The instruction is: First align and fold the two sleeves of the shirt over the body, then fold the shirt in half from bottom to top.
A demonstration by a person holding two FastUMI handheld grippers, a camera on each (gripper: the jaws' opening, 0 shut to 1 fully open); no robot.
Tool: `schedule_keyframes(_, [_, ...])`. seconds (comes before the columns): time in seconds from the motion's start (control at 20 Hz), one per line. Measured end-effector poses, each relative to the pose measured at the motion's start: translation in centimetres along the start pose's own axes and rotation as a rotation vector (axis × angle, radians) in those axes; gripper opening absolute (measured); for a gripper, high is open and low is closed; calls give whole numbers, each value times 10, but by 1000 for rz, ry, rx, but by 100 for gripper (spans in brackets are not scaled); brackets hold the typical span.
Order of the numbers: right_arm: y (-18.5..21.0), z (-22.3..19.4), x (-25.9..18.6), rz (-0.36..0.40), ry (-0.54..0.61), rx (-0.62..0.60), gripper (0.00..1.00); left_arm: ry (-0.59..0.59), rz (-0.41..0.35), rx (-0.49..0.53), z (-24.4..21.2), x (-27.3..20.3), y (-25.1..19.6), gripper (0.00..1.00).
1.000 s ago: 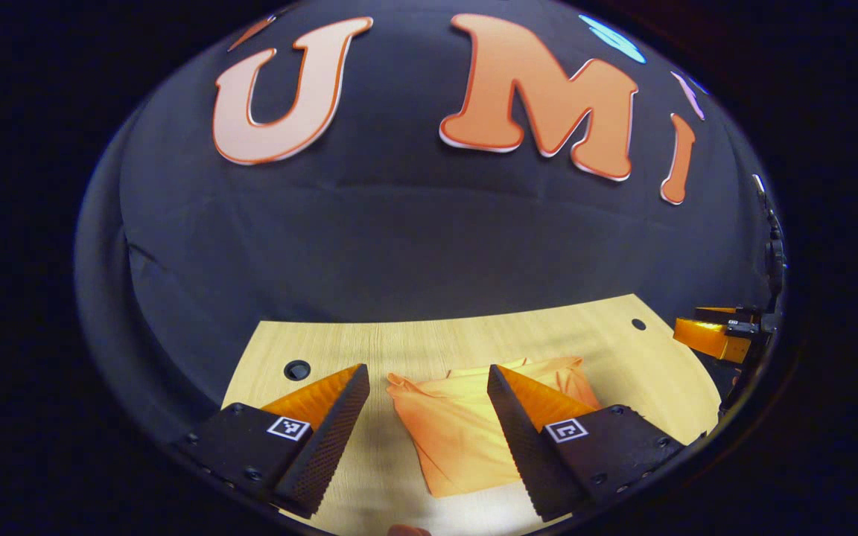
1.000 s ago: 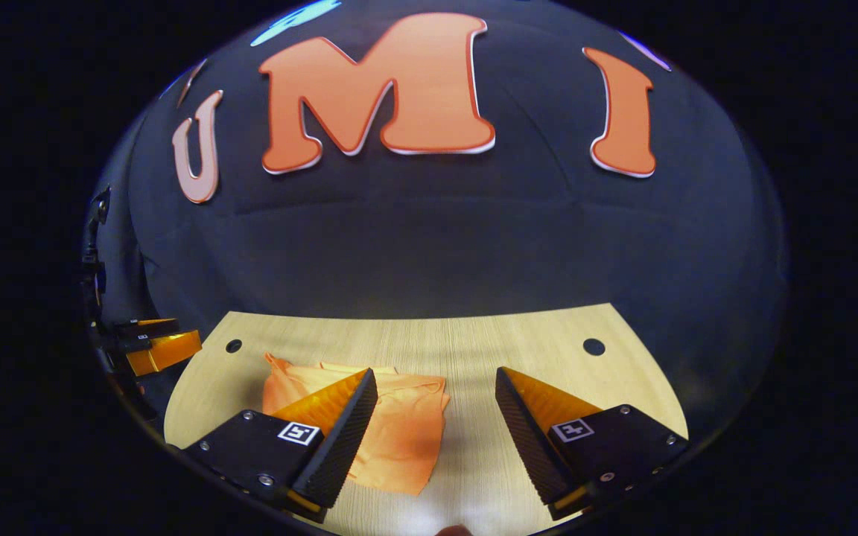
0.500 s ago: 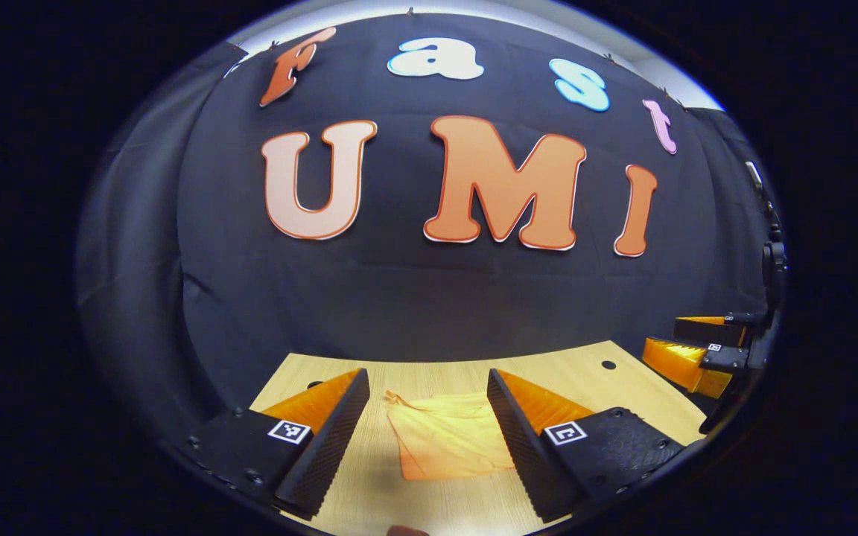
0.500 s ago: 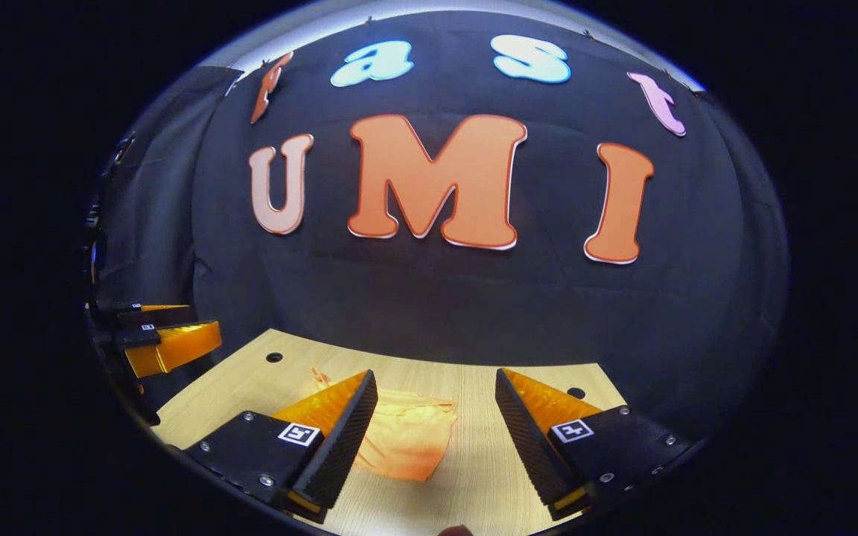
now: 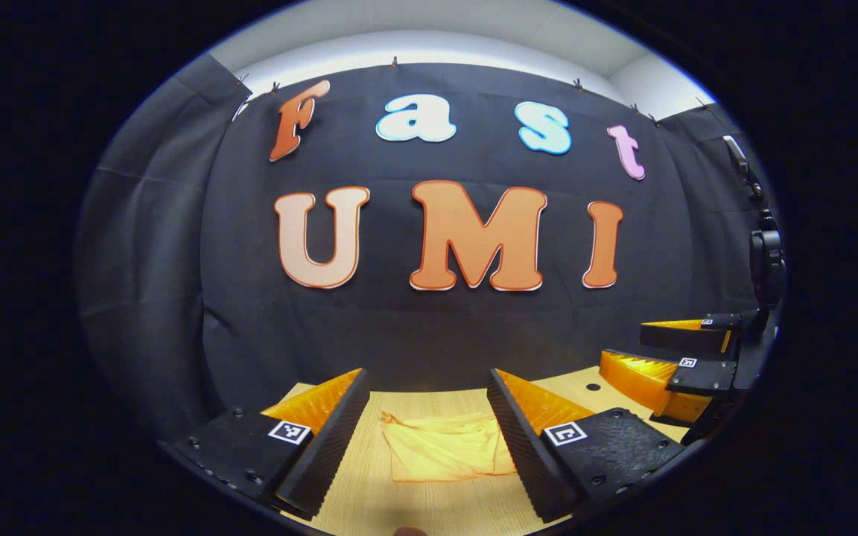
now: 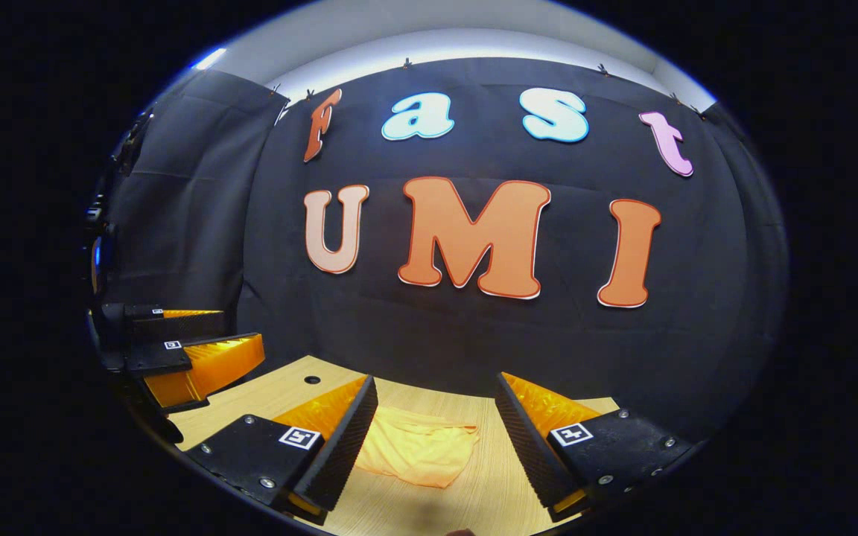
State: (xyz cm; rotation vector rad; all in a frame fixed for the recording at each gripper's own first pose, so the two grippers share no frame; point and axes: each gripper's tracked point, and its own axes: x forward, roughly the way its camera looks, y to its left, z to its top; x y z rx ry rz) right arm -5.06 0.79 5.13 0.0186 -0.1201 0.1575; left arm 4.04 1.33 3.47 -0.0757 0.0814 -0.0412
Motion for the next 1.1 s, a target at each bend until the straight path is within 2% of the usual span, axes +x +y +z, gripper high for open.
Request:
schedule_keyframes(0.1, [5, 7, -10, 12, -34, 6, 96, -67, 13, 36, 12, -17, -1, 98])
schedule_keyframes(0.15, [3, 6, -15, 11, -42, 3, 96, -69, 17, 46, 9, -24, -3, 95])
schedule_keyframes(0.2, [2, 5, -19, 9, -51, 2, 96, -64, 6, 46, 6, -28, -9, 97])
schedule_keyframes(0.35, [5, -7, -27, 17, -45, 25, 96, -41, -15, 24, -9, -40, -20, 95])
schedule_keyframes(0.4, [7, -13, -29, 21, -34, 35, 96, -31, -25, 16, -13, -45, -24, 99])
schedule_keyframes(0.6, [8, -32, -39, 33, 9, 61, 96, -28, -23, 21, -24, -62, -27, 95])
schedule_keyframes(0.7, [10, -35, -41, 46, 12, 65, 96, -17, -39, 3, -33, -69, -33, 97])
schedule_keyframes(1.1, [11, -44, -49, 36, -1, 68, 96, 9, -2, 49, -47, -75, -25, 98])
